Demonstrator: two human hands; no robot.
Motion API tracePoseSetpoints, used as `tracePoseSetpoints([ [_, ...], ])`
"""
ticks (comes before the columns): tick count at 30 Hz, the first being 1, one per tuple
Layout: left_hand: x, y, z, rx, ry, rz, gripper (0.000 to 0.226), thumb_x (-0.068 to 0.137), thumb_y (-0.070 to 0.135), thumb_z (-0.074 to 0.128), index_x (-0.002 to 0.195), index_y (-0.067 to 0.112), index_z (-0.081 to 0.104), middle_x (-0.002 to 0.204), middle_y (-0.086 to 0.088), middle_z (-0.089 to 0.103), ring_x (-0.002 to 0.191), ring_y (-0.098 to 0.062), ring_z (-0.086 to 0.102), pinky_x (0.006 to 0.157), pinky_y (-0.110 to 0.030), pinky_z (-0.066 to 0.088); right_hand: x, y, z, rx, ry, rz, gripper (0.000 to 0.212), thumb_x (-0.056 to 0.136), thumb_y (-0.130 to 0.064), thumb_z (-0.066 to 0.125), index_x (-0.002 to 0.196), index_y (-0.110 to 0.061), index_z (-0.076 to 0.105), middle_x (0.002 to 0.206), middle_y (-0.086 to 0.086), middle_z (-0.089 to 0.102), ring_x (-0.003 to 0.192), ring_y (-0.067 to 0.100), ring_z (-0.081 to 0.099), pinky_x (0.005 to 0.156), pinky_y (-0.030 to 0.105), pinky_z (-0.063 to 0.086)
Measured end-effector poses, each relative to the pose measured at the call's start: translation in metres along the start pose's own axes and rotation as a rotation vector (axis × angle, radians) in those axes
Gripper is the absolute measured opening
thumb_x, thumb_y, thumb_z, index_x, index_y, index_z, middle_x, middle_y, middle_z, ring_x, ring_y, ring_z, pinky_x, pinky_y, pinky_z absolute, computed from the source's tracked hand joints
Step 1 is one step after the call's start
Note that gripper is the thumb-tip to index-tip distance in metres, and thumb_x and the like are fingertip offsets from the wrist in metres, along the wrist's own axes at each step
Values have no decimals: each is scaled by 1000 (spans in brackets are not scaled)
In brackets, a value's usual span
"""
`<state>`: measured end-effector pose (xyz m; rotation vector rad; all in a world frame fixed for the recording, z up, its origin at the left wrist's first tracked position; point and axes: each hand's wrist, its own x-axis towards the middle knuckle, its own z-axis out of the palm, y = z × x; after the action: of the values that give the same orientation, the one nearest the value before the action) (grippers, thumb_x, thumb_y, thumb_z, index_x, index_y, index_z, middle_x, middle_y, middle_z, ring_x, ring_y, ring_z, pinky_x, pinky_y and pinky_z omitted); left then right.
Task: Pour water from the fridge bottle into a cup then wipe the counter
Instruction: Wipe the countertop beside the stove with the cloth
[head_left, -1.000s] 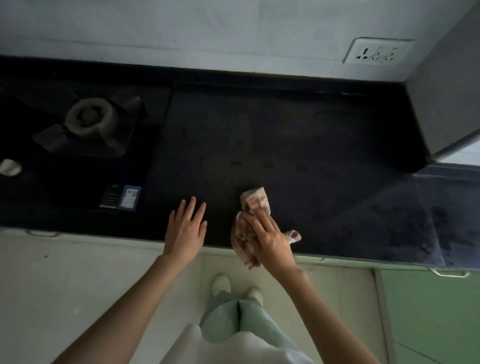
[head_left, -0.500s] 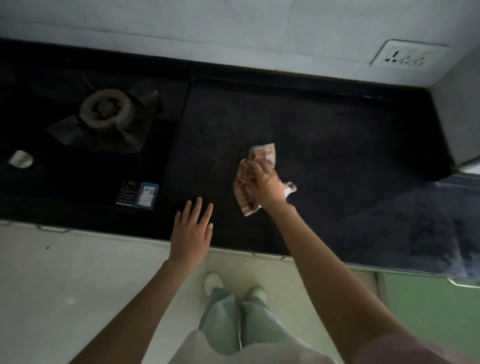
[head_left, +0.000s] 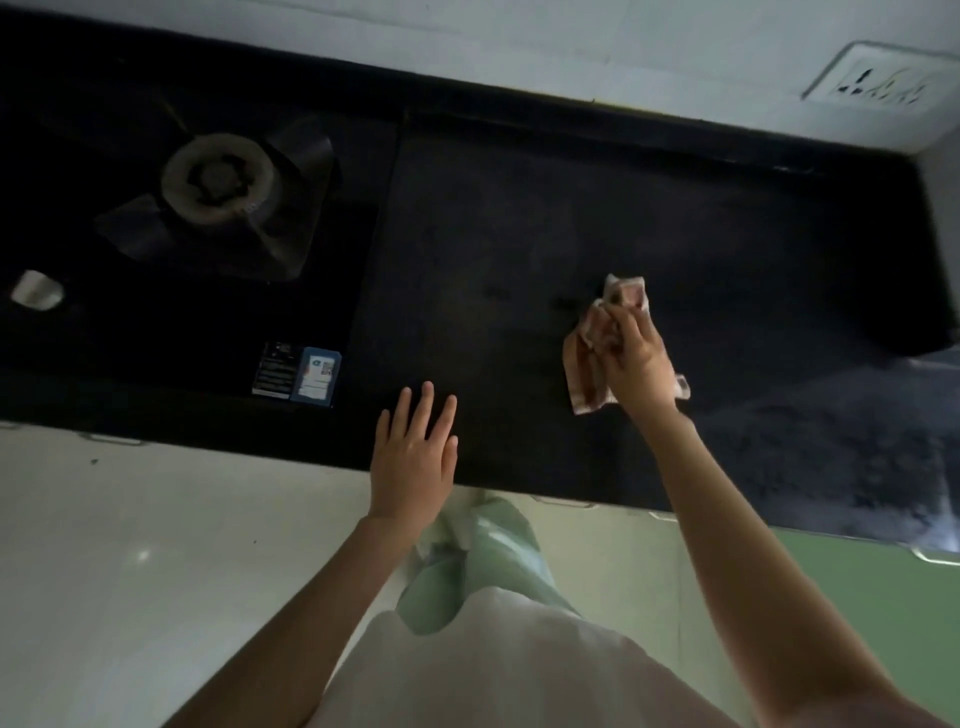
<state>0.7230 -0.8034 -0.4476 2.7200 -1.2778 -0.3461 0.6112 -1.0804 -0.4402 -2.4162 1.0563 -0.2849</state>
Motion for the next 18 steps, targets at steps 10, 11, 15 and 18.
tracePoseSetpoints([
  [10,0,1,-1,24,-39,-20,52,94,30,52,144,20,41,152,-13,36,140,-36,32,110,-53,32,1,-74,47,-33,-206,-420,54,86,-18,64,137,-18,47,146,10,41,128,36,47,90,47,52],
  [11,0,2,-1,24,-41,-26,52,95,30,52,144,20,40,153,-12,35,141,-35,30,111,-53,30,-15,-66,41,-24,-216,-456,54,86,-18,64,137,-18,46,146,11,41,128,36,47,89,45,51],
  [15,0,1,-1,9,-23,-26,49,96,30,47,143,19,41,152,-12,35,141,-35,31,111,-52,30,-24,-8,7,-2,-174,-403,49,86,-21,60,134,-16,50,141,13,46,125,35,48,97,45,49],
  [18,1,2,-1,6,-23,-42,48,98,35,32,142,19,42,152,-12,37,140,-35,33,110,-52,31,29,18,-8,14,-83,-212,47,85,-23,54,132,-13,52,139,14,47,124,37,48,97,45,47],
])
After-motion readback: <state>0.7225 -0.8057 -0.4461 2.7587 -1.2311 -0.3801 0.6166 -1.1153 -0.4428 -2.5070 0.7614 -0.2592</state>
